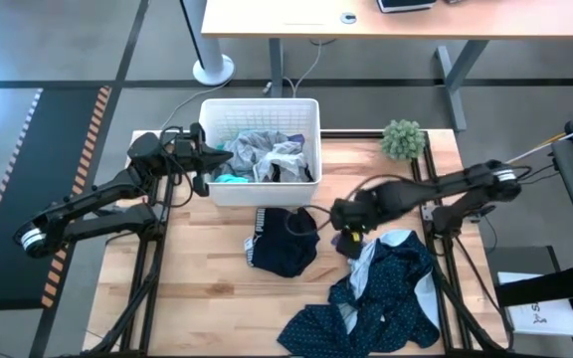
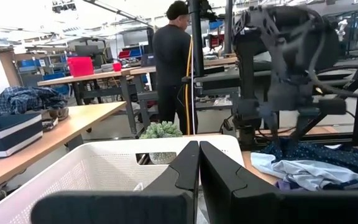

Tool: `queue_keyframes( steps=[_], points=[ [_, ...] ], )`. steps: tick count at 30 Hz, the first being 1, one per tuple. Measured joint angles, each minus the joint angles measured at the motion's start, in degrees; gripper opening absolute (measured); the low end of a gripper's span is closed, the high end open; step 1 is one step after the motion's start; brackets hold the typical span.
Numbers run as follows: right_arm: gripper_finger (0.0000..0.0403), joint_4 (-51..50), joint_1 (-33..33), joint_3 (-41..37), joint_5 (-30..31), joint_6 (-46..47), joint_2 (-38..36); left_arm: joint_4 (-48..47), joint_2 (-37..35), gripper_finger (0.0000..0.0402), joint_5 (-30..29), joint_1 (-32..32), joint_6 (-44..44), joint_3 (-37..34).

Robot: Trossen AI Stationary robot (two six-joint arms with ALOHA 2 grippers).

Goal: Sort clothes
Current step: Put the purple sock into the bin

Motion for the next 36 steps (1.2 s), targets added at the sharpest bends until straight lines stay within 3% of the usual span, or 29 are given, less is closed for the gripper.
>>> queue_keyframes(
  steps=[7, 12, 18, 24, 28, 36],
  points=[
    [0.0114, 20.3, 4.43, -16.0, -0.11, 10.53, -2.59, 0.07, -0.02, 0.0, -0.01, 0.01, -0.02, 0.0],
    [0.0174, 21.33, 4.8, -21.13, 1.16, 16.42, 0.78, 0.11, -0.02, 0.0, -0.01, -0.01, -0.17, 0.0],
    [0.0262, 21.83, 4.8, -22.65, 1.84, 16.71, 5.19, 0.57, -0.02, 0.0, -0.01, 0.0, -0.05, 0.0],
    [0.0291, 22.61, 4.76, -23.46, 1.46, 16.04, 11.01, 0.57, -0.02, 0.0, -0.01, 0.0, 0.11, 0.0],
    [0.0242, 22.16, 4.82, -22.08, 1.15, 14.78, 13.1, 0.59, -0.02, 0.0, -0.01, -0.01, 0.16, 0.0],
    [0.0021, 22.23, 4.76, -13.45, 2.03, 7.35, 11.73, 0.93, 0.0, 0.0, -0.03, 0.02, 0.11, 0.0]
  ],
)
